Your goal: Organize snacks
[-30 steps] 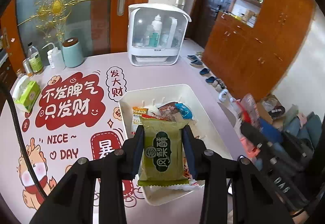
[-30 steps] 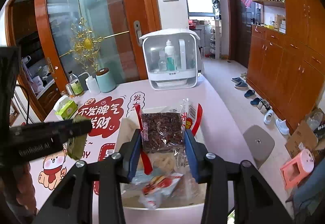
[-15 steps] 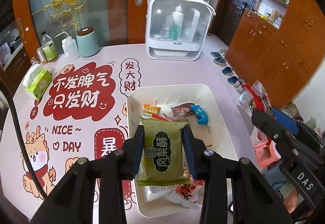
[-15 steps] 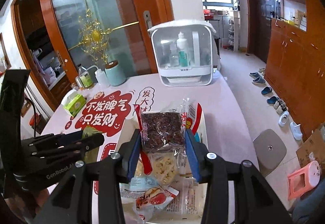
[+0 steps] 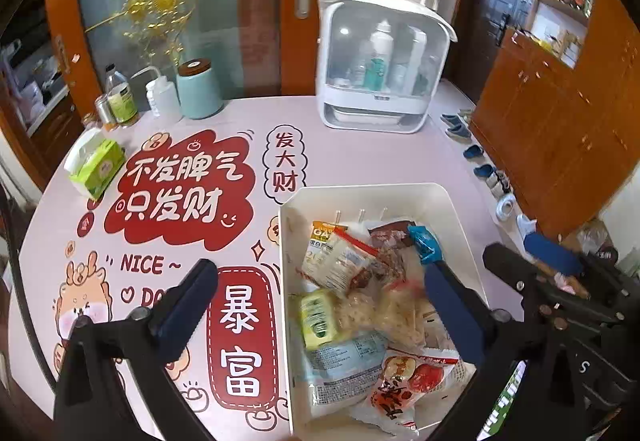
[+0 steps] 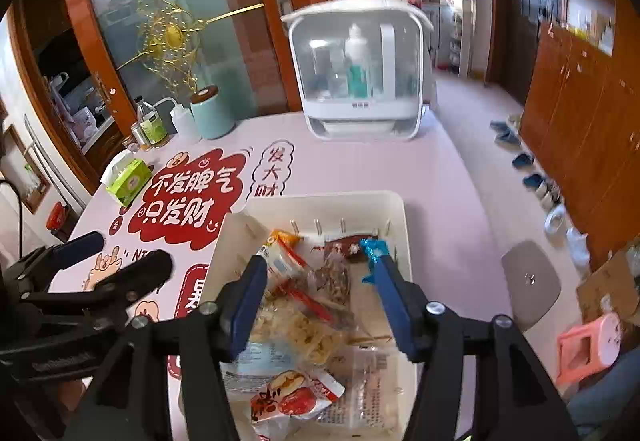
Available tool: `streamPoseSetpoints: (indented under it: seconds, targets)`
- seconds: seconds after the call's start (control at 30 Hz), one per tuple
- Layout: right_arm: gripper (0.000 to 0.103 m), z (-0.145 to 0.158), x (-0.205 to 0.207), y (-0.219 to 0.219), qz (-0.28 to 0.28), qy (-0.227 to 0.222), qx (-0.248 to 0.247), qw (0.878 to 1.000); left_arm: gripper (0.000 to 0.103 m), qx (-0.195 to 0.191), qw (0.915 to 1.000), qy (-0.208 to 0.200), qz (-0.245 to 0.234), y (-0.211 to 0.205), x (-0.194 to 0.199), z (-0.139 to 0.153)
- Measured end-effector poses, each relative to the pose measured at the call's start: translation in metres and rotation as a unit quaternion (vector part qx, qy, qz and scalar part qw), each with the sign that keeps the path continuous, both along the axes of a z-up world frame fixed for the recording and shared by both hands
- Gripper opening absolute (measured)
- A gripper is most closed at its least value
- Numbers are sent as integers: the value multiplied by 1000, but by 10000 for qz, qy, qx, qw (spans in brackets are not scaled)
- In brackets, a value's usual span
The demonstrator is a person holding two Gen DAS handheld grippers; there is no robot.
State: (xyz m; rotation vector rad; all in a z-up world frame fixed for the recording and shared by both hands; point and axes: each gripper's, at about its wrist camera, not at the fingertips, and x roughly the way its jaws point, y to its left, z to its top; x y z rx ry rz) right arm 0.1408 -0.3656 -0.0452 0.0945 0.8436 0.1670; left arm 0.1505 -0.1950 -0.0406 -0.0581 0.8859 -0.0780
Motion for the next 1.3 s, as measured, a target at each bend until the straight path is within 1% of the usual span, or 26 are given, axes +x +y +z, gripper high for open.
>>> streamPoseSetpoints:
  seconds: [0.03, 0.1, 0.33, 0.47, 0.6, 0.87, 1.0, 1.13, 1.3]
  targets:
    - [68, -2, 1, -1, -28, 41, 28, 10000, 103, -18, 10000, 10, -1, 1, 0, 0]
    - [70, -4, 1, -2, -84, 52, 31, 9999, 103, 8, 10000, 64, 9, 4, 2, -3]
    - [70, -9, -2, -2, -110, 137, 22, 9998, 103, -50, 9999, 150, 41, 7, -2, -9]
    - [70, -10, -6, 0, -56, 150, 13, 9999, 103, -156, 9996, 222, 21, 9, -4, -12]
    - [70, -10, -12, 3, 6, 147, 7, 9999, 103, -119, 9995, 294, 46, 9, -10, -15]
    - [70, -9, -26, 11, 102, 155, 15, 9998, 103, -272, 9978, 600, 17, 18, -25, -18]
    - [70, -10, -35, 20, 213, 179, 71, 9996, 103, -99, 9984, 560, 22, 24, -40, -13]
    - [70, -10, -45, 32, 305, 190, 96, 9993, 103, -40, 9988, 492, 22, 36, -53, -6]
    - [71, -7, -56, 48, 298, 193, 83, 9993, 103, 128, 9994, 323, 31, 53, -68, 5]
